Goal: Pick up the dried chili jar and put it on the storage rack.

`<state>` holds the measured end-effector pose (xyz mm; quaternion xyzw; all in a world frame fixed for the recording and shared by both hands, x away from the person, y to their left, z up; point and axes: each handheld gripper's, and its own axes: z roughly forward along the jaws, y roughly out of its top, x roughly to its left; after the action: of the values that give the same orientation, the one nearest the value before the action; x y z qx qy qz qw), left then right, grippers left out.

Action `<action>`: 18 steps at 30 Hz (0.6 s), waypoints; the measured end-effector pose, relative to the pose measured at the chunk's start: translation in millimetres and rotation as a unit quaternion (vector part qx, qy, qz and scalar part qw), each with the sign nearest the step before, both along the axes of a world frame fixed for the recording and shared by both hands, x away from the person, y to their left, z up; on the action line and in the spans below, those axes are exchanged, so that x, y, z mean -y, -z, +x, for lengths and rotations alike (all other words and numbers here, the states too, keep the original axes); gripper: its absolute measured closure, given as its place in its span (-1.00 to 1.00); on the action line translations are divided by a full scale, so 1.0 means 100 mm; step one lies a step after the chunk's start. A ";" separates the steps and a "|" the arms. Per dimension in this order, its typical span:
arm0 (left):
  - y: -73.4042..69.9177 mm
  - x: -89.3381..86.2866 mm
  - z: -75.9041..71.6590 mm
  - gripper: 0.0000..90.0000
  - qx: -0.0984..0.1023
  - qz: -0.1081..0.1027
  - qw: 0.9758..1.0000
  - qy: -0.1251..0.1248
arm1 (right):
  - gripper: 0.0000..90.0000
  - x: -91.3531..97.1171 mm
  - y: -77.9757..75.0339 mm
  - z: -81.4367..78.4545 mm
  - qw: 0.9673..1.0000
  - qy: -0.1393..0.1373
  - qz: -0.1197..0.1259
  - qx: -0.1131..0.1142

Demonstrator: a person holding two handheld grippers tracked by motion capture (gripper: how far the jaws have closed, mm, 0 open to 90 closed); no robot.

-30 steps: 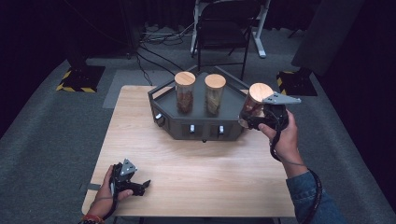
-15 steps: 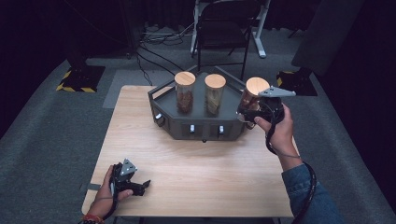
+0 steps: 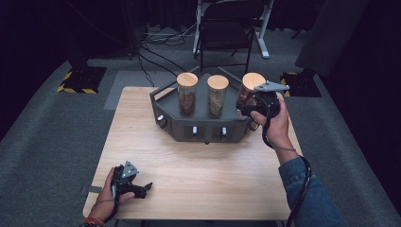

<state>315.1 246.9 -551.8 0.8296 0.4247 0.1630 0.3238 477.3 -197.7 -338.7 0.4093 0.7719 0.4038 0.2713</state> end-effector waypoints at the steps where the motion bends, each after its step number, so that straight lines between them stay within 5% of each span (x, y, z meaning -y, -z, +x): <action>1: 0.00 0.00 0.00 -1.00 0.000 0.000 1.000 0.000 | -0.43 -0.01 0.00 0.01 1.000 0.000 0.001 -0.002; 18: 0.00 0.00 0.00 -1.00 0.000 0.000 1.000 0.000 | -0.43 -0.14 0.15 0.24 1.000 0.014 0.000 -0.015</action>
<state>315.1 246.9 -551.8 0.8294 0.4248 0.1632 0.3240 500.9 -183.3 -353.7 0.4261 0.7701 0.3939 0.2650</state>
